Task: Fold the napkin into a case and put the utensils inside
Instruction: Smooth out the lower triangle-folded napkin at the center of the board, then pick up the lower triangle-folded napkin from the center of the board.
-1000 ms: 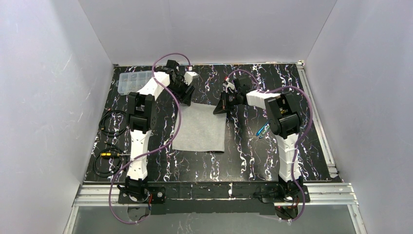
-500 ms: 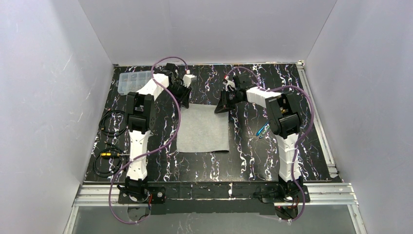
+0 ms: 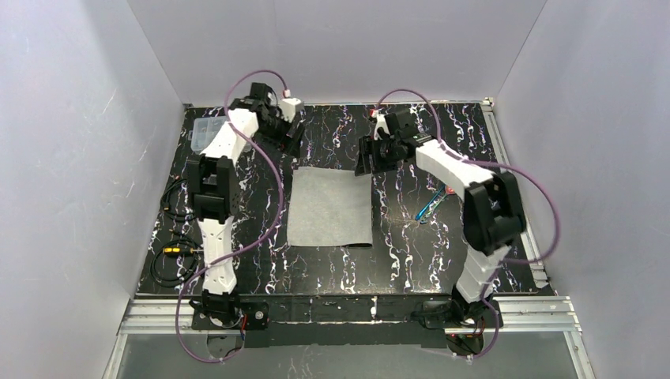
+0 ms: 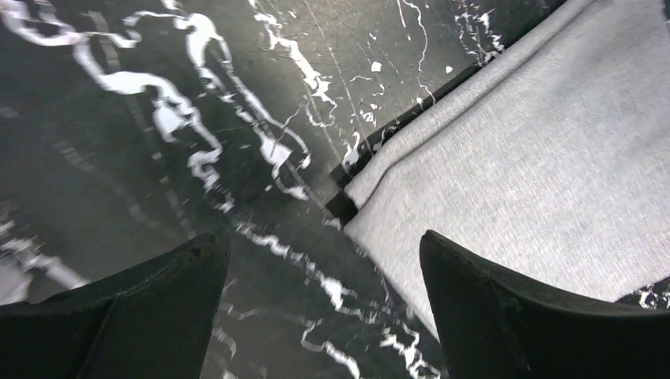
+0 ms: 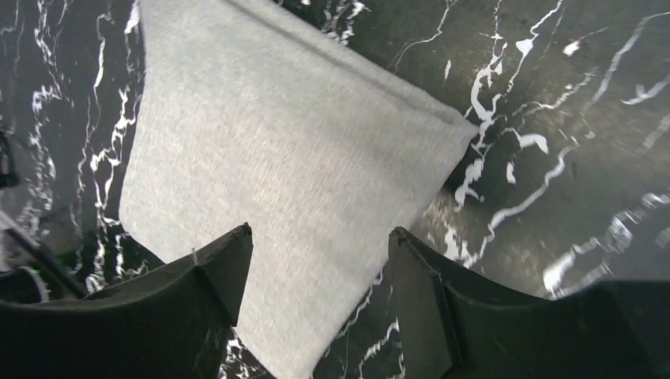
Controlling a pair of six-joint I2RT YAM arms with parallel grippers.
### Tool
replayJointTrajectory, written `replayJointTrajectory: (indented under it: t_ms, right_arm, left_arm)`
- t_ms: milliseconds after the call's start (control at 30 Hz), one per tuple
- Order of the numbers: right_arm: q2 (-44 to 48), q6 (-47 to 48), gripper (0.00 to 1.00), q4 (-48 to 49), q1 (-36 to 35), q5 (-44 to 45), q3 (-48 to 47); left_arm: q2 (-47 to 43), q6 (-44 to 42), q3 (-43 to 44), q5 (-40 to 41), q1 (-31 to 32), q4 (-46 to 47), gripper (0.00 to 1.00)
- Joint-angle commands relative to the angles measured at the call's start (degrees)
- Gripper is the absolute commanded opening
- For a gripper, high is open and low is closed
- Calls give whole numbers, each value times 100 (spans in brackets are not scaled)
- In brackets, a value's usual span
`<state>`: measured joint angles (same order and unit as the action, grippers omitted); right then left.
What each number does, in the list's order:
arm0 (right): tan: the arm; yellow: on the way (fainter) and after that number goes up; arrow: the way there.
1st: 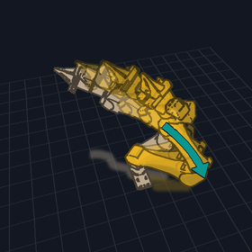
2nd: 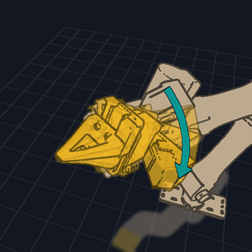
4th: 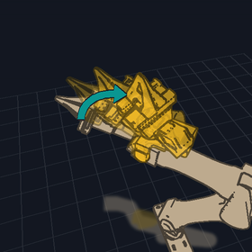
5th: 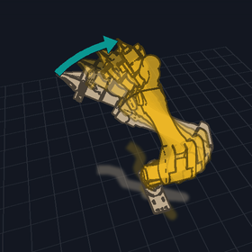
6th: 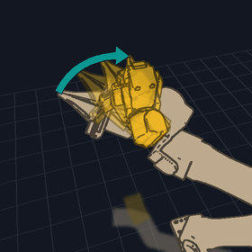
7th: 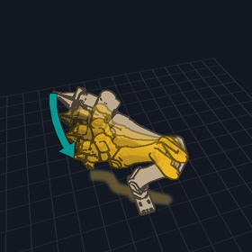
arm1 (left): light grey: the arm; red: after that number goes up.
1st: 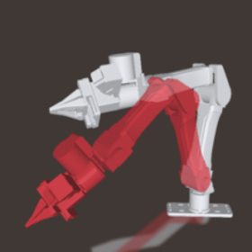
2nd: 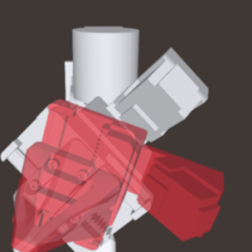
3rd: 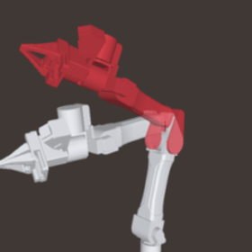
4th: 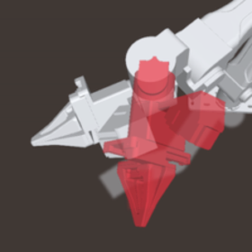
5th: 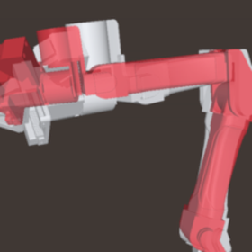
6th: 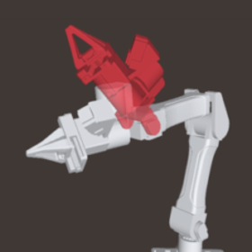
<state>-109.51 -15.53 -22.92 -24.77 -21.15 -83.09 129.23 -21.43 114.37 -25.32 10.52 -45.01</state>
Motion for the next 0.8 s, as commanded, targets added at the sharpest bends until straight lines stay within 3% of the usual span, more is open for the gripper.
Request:
replayJointTrajectory:
  t_ms: [0,133,233,300,433,533,767]
  right_arm:
    - [1466,1380,73,-361,-777,1375,680]
    - [2669,3310,85,10,-1490,2267,1591]
    - [3116,3782,97,398,-1526,2299,1948]
    - [3246,3875,99,428,-1605,1969,2028]
    - [3475,4294,99,205,-2169,1928,2286]
    - [3549,4667,98,-54,-2500,2084,2510]
    - [3865,4957,96,113,-2685,2358,3371]
  left_arm:
    - [-1442,-709,-287,-343,-223,-488,88]
    - [-2889,-1966,-2531,-1172,-209,82,87]
    - [-3728,-2970,-3962,-1242,-157,442,87]
    - [-4176,-3482,-4658,-1297,-123,630,87]
    - [-4960,-4592,-5724,-1163,346,604,85]
    - [-5308,-4986,-6436,-932,793,1093,83]
    - [-5055,-5310,-6944,-609,1145,1673,76]
